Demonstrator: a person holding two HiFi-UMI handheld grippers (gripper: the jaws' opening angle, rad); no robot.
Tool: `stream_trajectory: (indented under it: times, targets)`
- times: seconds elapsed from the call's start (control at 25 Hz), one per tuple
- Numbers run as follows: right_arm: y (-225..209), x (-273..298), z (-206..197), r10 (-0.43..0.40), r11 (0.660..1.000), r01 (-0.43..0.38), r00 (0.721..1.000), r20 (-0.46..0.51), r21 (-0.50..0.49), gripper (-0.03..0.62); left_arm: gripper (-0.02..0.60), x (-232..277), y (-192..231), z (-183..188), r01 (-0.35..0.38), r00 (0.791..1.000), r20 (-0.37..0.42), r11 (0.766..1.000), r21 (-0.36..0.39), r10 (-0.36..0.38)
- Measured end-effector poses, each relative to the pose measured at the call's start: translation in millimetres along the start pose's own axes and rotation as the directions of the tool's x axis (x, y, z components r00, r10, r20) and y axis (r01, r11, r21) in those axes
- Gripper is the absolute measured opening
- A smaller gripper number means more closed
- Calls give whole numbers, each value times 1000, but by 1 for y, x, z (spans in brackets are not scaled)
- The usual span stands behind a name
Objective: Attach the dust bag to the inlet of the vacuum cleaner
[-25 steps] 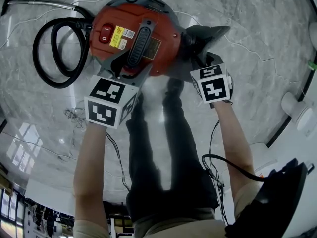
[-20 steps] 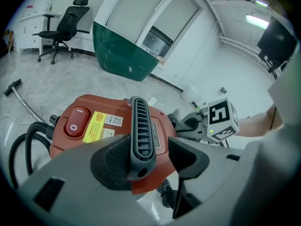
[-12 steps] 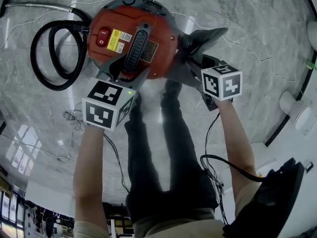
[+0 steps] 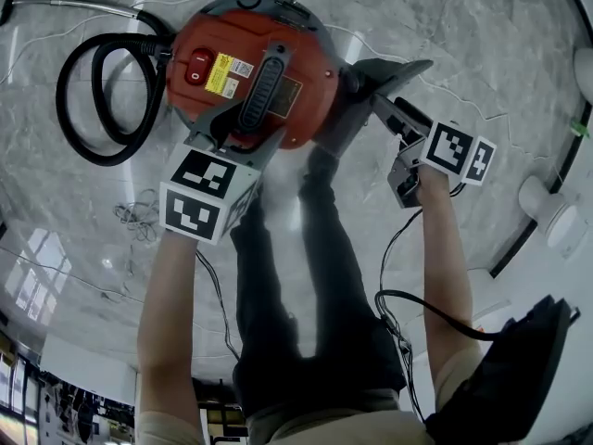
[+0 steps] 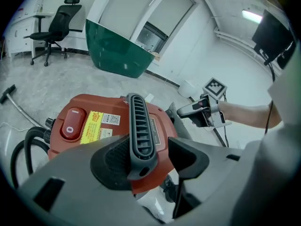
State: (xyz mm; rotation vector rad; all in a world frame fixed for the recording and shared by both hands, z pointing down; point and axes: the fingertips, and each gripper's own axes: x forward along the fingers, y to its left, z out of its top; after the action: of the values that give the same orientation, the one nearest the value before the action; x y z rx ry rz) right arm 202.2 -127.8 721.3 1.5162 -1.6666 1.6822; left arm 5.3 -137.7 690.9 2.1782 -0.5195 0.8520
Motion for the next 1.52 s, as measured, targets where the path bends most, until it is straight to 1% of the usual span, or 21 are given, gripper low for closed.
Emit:
stream_trajectory:
  times: [0.08,0.16,0.32,0.36,0.4,0.44,0.48,0.56,0.6,0.64,0.68,0.72,0.76,0.84,0.88,1.0,1.2,1.32,1.4,1.44,1.52]
  targets:
    - [-13,6,13,-40,999,40,999,-1,24,275,224,0,1,0,-4,1000,2,1000,2,4]
    - [-24,17,21,-59,997,61,998,-35,53,276,224,0,1,0,-7,1000,1,1000,5,7]
    - [-28,35,25,-54,996,63,990,-134,60,273,223,1,0,-2,-11,1000,-7,1000,18,11]
    - [-25,36,27,-59,997,64,987,-148,36,251,224,1,0,-2,-13,1000,-8,1000,22,13]
    - [-22,37,29,-70,997,71,985,-158,-3,211,222,1,0,-2,-16,1000,-8,1000,24,16]
    - [-19,37,30,-91,995,83,982,-165,-54,187,223,1,0,-2,-18,1000,-7,1000,24,18]
    - [-17,36,31,-118,988,99,978,-172,-115,178,224,1,0,-1,-19,1000,-4,1000,23,19]
    - [-14,34,31,-180,960,135,968,-175,-244,136,223,2,0,-1,-22,1000,2,1000,19,22]
    - [-11,34,31,-202,944,147,965,-168,-296,95,224,2,1,-1,-25,1000,5,1000,18,25]
    - [-8,35,31,-210,933,149,965,-159,-329,47,222,2,1,-1,-28,1000,6,999,20,28]
    - [-5,37,31,-203,931,143,967,-152,-335,41,222,2,1,-2,-32,999,5,999,23,32]
    - [-2,39,31,-185,942,133,972,-147,-308,41,222,2,1,-2,-34,999,4,999,26,34]
    - [-2,41,32,-162,960,123,976,-142,-251,40,223,3,1,-3,-33,999,2,999,27,33]
    - [-4,40,35,-113,990,101,987,-118,-98,40,222,3,0,-3,-29,1000,2,999,28,29]
    - [-5,37,36,-89,996,86,991,-101,-29,41,222,3,1,-2,-29,1000,4,999,29,29]
    - [-4,27,31,-25,993,32,998,-62,115,41,222,3,2,-2,-35,999,7,999,32,35]
    - [-2,22,25,17,979,-13,1000,-20,202,41,222,4,2,-3,-37,999,14,999,40,37]
    - [-2,24,23,34,953,-40,999,24,301,43,219,4,3,-3,-47,999,22,998,44,46]
    - [-3,23,21,47,919,-65,997,57,388,43,219,5,3,-3,-57,998,27,997,45,56]
    - [-3,22,20,67,885,-98,994,85,455,43,219,5,3,-3,-63,998,29,997,47,62]
    - [-4,24,16,118,787,-188,981,156,588,35,219,4,3,-3,-70,997,31,996,50,69]
